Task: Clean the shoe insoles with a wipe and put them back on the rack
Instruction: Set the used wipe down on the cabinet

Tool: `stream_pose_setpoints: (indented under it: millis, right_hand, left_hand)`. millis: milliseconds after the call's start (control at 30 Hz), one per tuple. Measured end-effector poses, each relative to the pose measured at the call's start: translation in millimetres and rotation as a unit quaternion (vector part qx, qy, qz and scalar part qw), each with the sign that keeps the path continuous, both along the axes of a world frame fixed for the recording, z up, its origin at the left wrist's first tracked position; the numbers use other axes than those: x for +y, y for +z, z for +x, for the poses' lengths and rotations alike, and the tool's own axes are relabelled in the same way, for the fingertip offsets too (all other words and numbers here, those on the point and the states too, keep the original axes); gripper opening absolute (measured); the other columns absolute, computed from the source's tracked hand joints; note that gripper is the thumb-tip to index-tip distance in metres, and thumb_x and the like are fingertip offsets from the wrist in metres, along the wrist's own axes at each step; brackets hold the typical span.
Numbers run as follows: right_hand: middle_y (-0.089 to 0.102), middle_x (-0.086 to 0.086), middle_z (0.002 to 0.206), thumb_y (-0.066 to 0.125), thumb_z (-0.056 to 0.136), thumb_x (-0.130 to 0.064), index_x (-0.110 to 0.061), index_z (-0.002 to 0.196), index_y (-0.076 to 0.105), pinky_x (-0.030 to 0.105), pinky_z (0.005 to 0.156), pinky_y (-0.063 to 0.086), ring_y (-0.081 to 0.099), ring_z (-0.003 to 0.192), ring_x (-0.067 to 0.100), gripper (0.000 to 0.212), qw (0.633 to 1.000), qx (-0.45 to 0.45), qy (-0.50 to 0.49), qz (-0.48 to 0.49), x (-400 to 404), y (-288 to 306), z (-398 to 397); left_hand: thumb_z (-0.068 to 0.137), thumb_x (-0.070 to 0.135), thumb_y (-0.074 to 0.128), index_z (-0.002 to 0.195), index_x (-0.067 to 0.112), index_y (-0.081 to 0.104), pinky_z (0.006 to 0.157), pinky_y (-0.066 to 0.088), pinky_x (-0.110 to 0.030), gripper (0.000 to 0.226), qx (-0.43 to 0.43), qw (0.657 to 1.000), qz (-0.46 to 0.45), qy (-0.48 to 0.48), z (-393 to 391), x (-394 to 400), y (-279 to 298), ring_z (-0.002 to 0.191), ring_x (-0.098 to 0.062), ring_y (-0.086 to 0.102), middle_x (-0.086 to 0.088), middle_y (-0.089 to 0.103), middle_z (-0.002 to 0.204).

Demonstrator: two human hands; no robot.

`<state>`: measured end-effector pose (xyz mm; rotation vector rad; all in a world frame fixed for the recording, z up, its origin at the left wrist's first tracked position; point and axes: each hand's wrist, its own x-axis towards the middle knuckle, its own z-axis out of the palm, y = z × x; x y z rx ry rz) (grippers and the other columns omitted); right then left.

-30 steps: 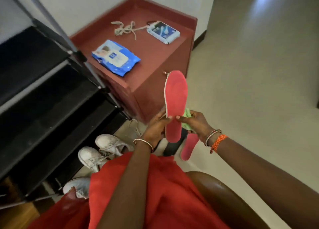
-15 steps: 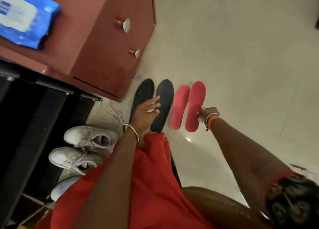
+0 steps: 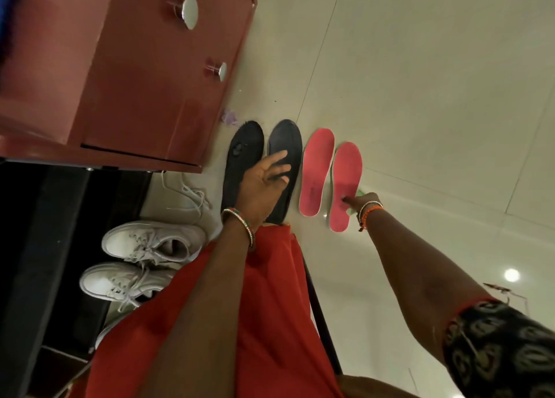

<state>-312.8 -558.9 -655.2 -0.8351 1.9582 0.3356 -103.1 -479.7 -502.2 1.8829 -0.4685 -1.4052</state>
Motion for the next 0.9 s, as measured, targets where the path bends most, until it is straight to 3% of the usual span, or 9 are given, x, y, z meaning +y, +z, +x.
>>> stream_pose_setpoints:
  millis: [100, 200, 300, 400, 467, 567, 667, 800, 900]
  right_hand:
    - [0.065, 0.013, 0.099, 0.065, 0.076, -0.054, -0.002, 0.112, 0.054, 0.041, 0.08, 0.052, 0.062, 0.091, 0.032, 0.065, 0.999, 0.007, 0.043, -0.027, -7, 19, 9]
    - [0.059, 0.009, 0.095, 0.051, 0.085, -0.056, -0.003, 0.115, 0.055, 0.031, 0.064, 0.043, 0.055, 0.081, 0.027, 0.061, 0.995, -0.087, 0.008, -0.047, -21, 48, 28]
    - [0.055, 0.002, 0.071, 0.041, 0.092, -0.048, -0.015, 0.083, 0.058, 0.024, 0.056, 0.039, 0.053, 0.063, 0.018, 0.038, 0.966, -0.257, -0.026, 0.004, -34, 94, 54]
    - [0.053, -0.002, 0.048, 0.037, 0.094, -0.029, -0.019, 0.049, 0.057, 0.025, 0.055, 0.046, 0.052, 0.047, 0.015, 0.051, 0.92, -0.387, -0.04, 0.043, -35, 135, 79]
    - [0.06, 0.003, 0.061, 0.043, 0.091, -0.019, -0.014, 0.065, 0.061, 0.028, 0.062, 0.049, 0.058, 0.056, 0.017, 0.032, 0.923, -0.381, 0.03, 0.039, -33, 165, 99]
    - [0.058, 0.007, 0.073, 0.047, 0.089, -0.01, -0.006, 0.081, 0.058, 0.022, 0.054, 0.046, 0.056, 0.062, 0.018, 0.014, 0.906, -0.391, 0.161, 0.004, -24, 221, 128]
    - [0.06, 0.006, 0.082, 0.048, 0.091, -0.023, -0.01, 0.091, 0.059, 0.027, 0.067, 0.047, 0.058, 0.071, 0.018, 0.018, 0.875, -0.443, 0.195, 0.017, -10, 262, 151]
    - [0.064, 0.005, 0.085, 0.056, 0.088, -0.038, -0.014, 0.096, 0.062, 0.024, 0.063, 0.05, 0.061, 0.072, 0.016, 0.026, 0.825, -0.499, 0.265, 0.018, 10, 309, 174]
    - [0.065, 0.001, 0.083, 0.065, 0.083, -0.035, -0.014, 0.096, 0.064, 0.025, 0.061, 0.048, 0.062, 0.072, 0.014, 0.024, 0.793, -0.492, 0.358, -0.047, 24, 345, 193]
  left_hand:
    - [0.09, -0.001, 0.054, 0.128, 0.02, 0.054, 0.082, 0.049, -0.021, 0.043, -0.004, 1.0, 0.004, 0.01, 1, 4, 0, 0.1, -0.01, 0.057, 0.001, 0.063, 0.11]
    - [0.091, 0.0, 0.054, 0.126, 0.017, 0.055, 0.054, 0.047, -0.009, 0.039, -0.012, 1.0, 0.014, 0.024, 1, 12, 6, 0.094, -0.007, 0.056, -0.003, 0.062, 0.111]
    - [0.092, 0.0, 0.053, 0.127, 0.009, 0.053, 0.051, 0.046, -0.012, 0.036, -0.021, 0.998, 0.019, 0.055, 1, 20, 18, 0.08, -0.003, 0.055, -0.004, 0.061, 0.103]
    - [0.093, 0.009, 0.056, 0.128, 0.008, 0.05, 0.064, 0.048, -0.022, 0.036, 0.004, 0.994, 0.007, 0.111, 2, 26, 42, 0.079, -0.008, 0.056, -0.001, 0.059, 0.094]
    - [0.093, 0.019, 0.057, 0.13, 0.014, 0.048, 0.069, 0.049, -0.028, 0.039, 0.028, 0.992, 0.006, 0.124, 6, 27, 57, 0.09, -0.016, 0.058, 0.0, 0.059, 0.101]
    - [0.092, 0.029, 0.057, 0.128, 0.018, 0.049, 0.07, 0.052, -0.027, 0.039, 0.039, 0.99, -0.014, 0.134, 14, 34, 87, 0.09, -0.014, 0.06, 0.002, 0.061, 0.105]
    - [0.091, 0.018, 0.06, 0.118, 0.011, 0.056, 0.068, 0.055, -0.023, 0.028, 0.041, 0.984, -0.056, 0.161, 18, 52, 116, 0.077, -0.009, 0.063, 0.0, 0.064, 0.093]
    - [0.089, 0.001, 0.059, 0.093, 0.005, 0.06, 0.061, 0.056, -0.02, 0.006, 0.002, 0.966, -0.119, 0.23, 27, 76, 153, 0.058, -0.006, 0.061, -0.006, 0.062, 0.076]
    - [0.089, -0.004, 0.057, 0.081, 0.007, 0.057, 0.053, 0.053, -0.02, 0.014, -0.042, 0.949, -0.147, 0.276, 41, 89, 180, 0.048, -0.005, 0.058, -0.005, 0.06, 0.064]
